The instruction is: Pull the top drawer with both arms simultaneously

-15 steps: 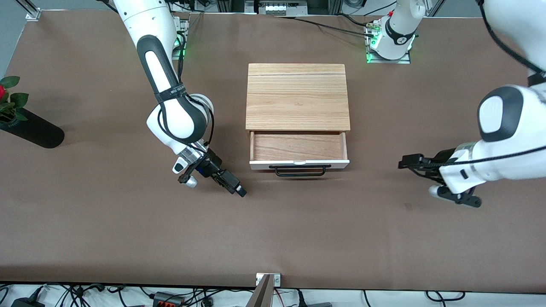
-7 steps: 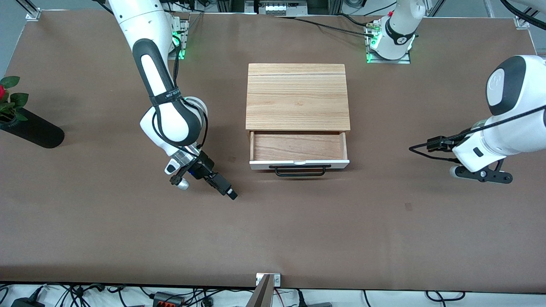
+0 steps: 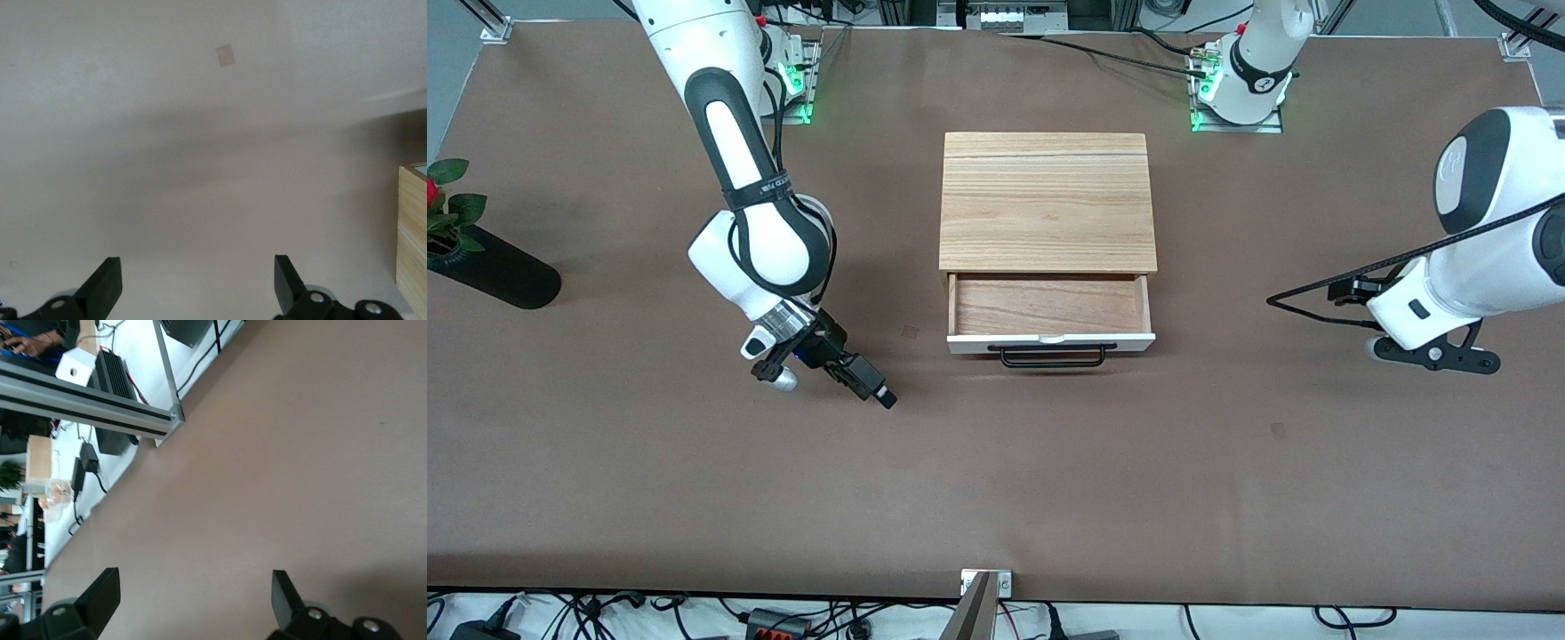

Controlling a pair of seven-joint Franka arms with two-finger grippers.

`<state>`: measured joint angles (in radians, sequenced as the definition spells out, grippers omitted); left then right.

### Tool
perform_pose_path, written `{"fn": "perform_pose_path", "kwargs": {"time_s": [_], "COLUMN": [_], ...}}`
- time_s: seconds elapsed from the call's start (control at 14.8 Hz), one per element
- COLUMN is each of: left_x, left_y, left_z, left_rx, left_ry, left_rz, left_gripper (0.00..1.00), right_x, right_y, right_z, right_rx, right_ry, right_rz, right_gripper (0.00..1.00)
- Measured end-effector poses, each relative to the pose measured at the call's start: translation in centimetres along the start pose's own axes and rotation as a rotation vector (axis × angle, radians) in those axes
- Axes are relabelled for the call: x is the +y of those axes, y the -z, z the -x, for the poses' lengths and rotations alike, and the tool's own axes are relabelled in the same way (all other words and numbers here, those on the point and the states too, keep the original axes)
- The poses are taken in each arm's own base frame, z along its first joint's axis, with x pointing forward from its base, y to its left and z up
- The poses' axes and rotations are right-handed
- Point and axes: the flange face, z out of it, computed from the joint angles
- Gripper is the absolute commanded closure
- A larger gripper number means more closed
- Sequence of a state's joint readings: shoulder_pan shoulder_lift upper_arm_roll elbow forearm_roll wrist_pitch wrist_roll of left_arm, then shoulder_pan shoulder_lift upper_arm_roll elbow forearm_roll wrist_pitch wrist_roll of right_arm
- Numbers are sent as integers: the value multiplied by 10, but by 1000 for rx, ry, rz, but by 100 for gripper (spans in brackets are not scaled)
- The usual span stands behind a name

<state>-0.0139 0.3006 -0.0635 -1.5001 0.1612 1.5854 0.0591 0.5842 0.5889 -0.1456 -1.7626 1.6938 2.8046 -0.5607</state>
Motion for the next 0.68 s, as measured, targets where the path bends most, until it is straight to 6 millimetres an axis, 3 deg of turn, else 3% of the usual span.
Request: {"fn": "perform_pose_path", "kwargs": {"time_s": [0.27, 0.68], "left_x": [-4, -2], "left_y": [15, 10], "left_z": [14, 16], "left_rx": [-5, -16], "left_ry": [9, 6], "left_rz": [-1, -1], "left_gripper": [0, 0], "right_x": [2, -3], "right_y": [5, 4], "right_z": [-2, 5], "right_rx": [-3, -13], "right_ry": [14, 29], "right_rz": [11, 9], "right_gripper": [0, 0]}}
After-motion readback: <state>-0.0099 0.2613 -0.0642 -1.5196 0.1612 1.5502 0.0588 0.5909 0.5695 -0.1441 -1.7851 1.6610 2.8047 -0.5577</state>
